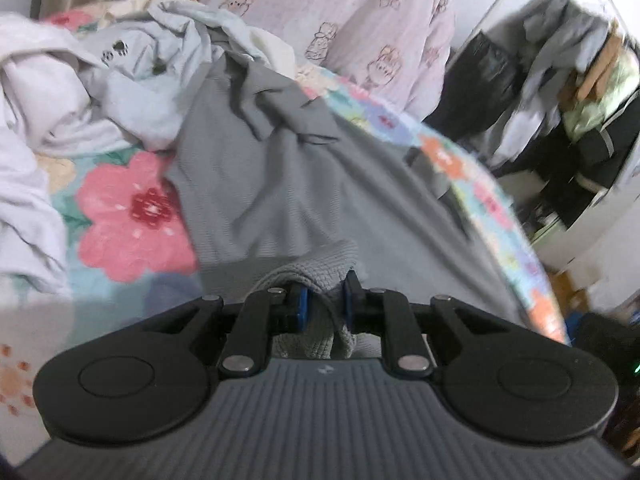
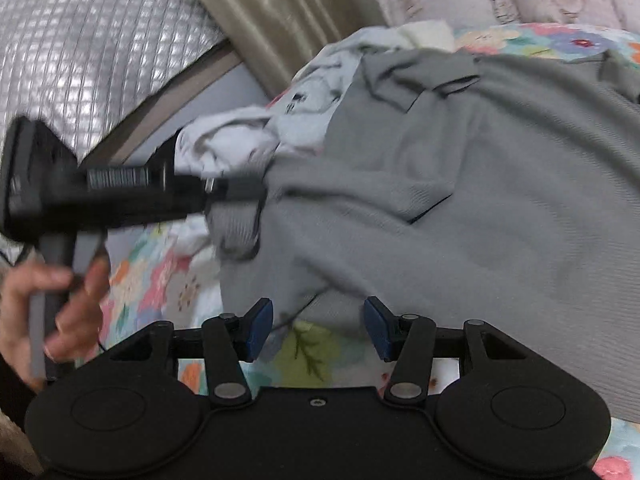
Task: Fold clothes
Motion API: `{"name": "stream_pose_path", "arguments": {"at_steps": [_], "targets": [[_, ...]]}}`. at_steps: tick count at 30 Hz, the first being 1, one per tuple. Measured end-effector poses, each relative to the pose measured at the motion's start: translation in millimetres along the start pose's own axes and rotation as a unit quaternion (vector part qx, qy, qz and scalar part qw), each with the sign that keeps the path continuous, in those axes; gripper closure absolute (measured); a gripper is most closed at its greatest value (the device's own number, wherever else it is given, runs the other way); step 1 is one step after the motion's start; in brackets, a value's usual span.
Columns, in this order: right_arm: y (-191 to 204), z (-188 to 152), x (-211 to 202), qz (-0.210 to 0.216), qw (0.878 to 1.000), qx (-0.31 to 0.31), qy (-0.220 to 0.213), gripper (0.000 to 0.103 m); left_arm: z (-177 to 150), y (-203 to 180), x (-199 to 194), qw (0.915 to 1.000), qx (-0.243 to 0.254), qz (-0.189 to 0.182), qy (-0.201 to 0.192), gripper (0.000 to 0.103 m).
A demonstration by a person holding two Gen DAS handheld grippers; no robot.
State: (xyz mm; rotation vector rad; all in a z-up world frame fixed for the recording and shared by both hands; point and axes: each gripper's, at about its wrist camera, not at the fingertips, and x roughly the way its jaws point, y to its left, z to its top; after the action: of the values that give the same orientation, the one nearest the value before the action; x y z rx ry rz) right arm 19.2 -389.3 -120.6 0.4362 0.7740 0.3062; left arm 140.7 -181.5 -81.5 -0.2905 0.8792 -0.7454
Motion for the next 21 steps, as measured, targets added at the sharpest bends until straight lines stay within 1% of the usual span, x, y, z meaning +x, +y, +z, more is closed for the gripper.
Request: {"name": "stream_pose_path", "arguments": {"at_steps": [3, 5, 8, 10, 12, 13, 14, 15, 16, 17, 18, 20, 21], "targets": [[11, -7, 10, -0.018, 0.999, -0.035, 0.015, 0.046, -2, 1, 1, 0.9983, -0.042, -0.04, 0.003, 0.087], [16, -10, 14, -0.018, 0.999, -0.043, 0.025, 0.046, -3, 2, 3, 0.9963, -0.061, -0.06, 0.01, 0.087], [21, -12, 14, 0.005, 0.999, -0.037, 0.029, 0.046, -7, -1, 3, 0.9932, -0.078, -0.085, 0.018, 0.088], [26, -12, 9, 0.032, 0.999, -0.029, 0.014, 0.045, -7, -6, 0, 0.9932, -0.071, -0.091, 0.015, 0.088], [30, -7, 9, 0.053, 0.998, -0.01, -0.016, 0.037, -4, -9, -1, 0.9918, -0.076, -0.102, 0.015, 0.088], [30, -2, 13, 0.05, 0.998, 0.009, -0.035, 0.031, -3, -10, -2, 0.991, -0.08, -0.106, 0.014, 0.088], [30, 3, 19, 0.039, 0.997, 0.032, -0.053, 0.02, -3, -12, -3, 0.9909, -0.08, -0.107, 0.012, 0.088], [32, 7, 27, 0.026, 0.997, 0.05, -0.062, 0.013, -3, -14, -4, 0.9913, -0.079, -0.105, 0.01, 0.088], [37, 9, 37, 0.008, 0.997, 0.061, -0.056, 0.011, -2, -18, -4, 0.9918, -0.075, -0.103, 0.009, 0.088], [41, 12, 48, -0.01, 0.996, 0.071, -0.05, 0.011, -1, -21, -5, 0.9923, -0.071, -0.101, 0.008, 0.088], [44, 11, 56, -0.022, 0.996, 0.076, -0.044, 0.014, 0, -23, -7, 0.9927, -0.067, -0.1, 0.005, 0.088], [48, 2, 62, -0.032, 0.997, 0.068, -0.028, 0.054, 2, -26, -10, 0.9947, -0.054, -0.087, -0.003, 0.088], [48, -2, 63, -0.033, 0.997, 0.068, -0.02, 0.087, 2, -27, -13, 0.996, -0.044, -0.076, -0.011, 0.088]]}}
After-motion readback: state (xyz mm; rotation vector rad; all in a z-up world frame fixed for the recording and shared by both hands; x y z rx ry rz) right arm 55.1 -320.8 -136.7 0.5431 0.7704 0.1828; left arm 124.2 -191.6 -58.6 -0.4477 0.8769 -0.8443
